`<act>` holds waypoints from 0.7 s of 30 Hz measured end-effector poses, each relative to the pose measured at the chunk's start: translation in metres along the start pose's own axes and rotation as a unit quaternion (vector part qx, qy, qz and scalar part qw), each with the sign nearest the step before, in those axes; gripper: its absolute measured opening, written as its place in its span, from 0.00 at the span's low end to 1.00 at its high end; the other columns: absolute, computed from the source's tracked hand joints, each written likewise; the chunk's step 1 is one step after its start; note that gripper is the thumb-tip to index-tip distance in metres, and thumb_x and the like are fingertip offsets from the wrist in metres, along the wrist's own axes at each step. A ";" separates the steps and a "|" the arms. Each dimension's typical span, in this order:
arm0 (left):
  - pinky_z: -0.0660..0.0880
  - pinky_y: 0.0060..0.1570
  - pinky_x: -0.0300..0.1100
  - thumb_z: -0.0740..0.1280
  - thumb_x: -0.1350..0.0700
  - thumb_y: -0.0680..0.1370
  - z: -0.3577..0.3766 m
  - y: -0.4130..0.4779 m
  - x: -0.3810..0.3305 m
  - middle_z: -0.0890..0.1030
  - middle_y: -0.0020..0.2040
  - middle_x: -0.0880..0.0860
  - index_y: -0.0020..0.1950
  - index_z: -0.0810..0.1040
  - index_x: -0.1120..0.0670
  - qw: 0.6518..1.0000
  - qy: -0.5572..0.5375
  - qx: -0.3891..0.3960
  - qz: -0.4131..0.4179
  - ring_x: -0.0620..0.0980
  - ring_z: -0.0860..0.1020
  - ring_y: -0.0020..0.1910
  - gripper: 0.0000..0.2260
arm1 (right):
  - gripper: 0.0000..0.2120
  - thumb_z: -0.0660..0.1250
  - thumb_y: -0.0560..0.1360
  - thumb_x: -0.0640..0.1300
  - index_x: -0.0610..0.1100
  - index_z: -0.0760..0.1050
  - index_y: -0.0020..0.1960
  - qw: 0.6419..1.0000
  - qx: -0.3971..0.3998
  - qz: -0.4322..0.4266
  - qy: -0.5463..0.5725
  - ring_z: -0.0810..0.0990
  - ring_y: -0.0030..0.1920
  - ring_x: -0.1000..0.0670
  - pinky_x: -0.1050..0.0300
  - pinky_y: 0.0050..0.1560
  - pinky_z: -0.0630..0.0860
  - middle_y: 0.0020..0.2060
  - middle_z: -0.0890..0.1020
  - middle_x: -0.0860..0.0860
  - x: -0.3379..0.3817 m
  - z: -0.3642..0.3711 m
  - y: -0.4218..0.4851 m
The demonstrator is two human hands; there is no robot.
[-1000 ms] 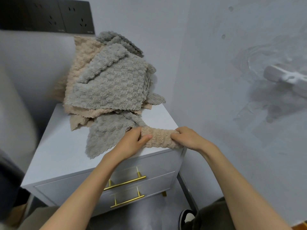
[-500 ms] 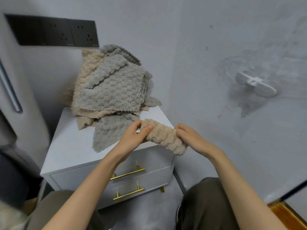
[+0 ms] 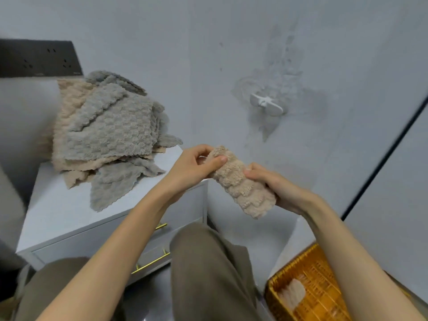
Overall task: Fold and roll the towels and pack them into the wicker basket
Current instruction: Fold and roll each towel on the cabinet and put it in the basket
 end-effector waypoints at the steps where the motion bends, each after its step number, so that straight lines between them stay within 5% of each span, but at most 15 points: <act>1: 0.73 0.35 0.29 0.70 0.59 0.76 0.010 -0.002 -0.003 0.81 0.37 0.48 0.50 0.80 0.58 1.000 0.003 0.010 0.002 0.38 0.78 0.33 0.05 | 0.18 0.71 0.68 0.53 0.44 0.68 0.48 1.000 -0.007 0.000 0.004 0.76 0.44 0.51 0.55 0.45 0.70 0.42 0.75 0.47 -0.004 -0.005 -0.009; 6: 0.76 0.40 0.33 0.71 0.56 0.75 0.068 -0.014 -0.002 0.84 0.45 0.51 0.53 0.82 0.58 0.996 0.029 0.083 -0.013 0.43 0.81 0.42 0.09 | 0.14 0.66 0.69 0.52 0.44 0.67 0.46 0.999 -0.043 0.006 0.016 0.72 0.40 0.54 0.60 0.40 0.68 0.38 0.72 0.50 -0.033 -0.032 -0.063; 10: 0.79 0.44 0.35 0.71 0.53 0.75 0.121 -0.021 0.016 0.84 0.50 0.51 0.56 0.81 0.56 0.989 0.045 0.134 -0.033 0.45 0.82 0.47 0.11 | 0.24 0.70 0.66 0.56 0.42 0.68 0.53 0.995 -0.091 0.030 0.025 0.71 0.47 0.49 0.52 0.48 0.67 0.45 0.72 0.46 -0.073 -0.056 -0.105; 16: 0.78 0.56 0.46 0.63 0.50 0.80 0.201 -0.024 0.067 0.77 0.59 0.50 0.65 0.75 0.53 0.978 0.093 0.179 -0.052 0.46 0.77 0.56 0.15 | 0.12 0.67 0.72 0.48 0.42 0.68 0.48 0.975 -0.164 0.099 0.109 0.77 0.44 0.54 0.63 0.40 0.73 0.43 0.75 0.50 -0.156 -0.095 -0.163; 21: 0.73 0.61 0.48 0.61 0.53 0.80 0.246 -0.026 0.138 0.75 0.60 0.54 0.69 0.68 0.55 0.960 0.149 0.202 -0.127 0.52 0.76 0.59 0.18 | 0.23 0.69 0.74 0.49 0.42 0.68 0.64 0.920 -0.276 0.176 0.215 0.79 0.57 0.45 0.48 0.55 0.76 0.58 0.77 0.43 -0.272 -0.131 -0.209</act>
Point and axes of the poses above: each hand's wrist, its own y-axis towards the middle knuckle, its own z-axis out of the palm, x = y × z, the point moved 8 cm from there along y, towards the middle knuckle
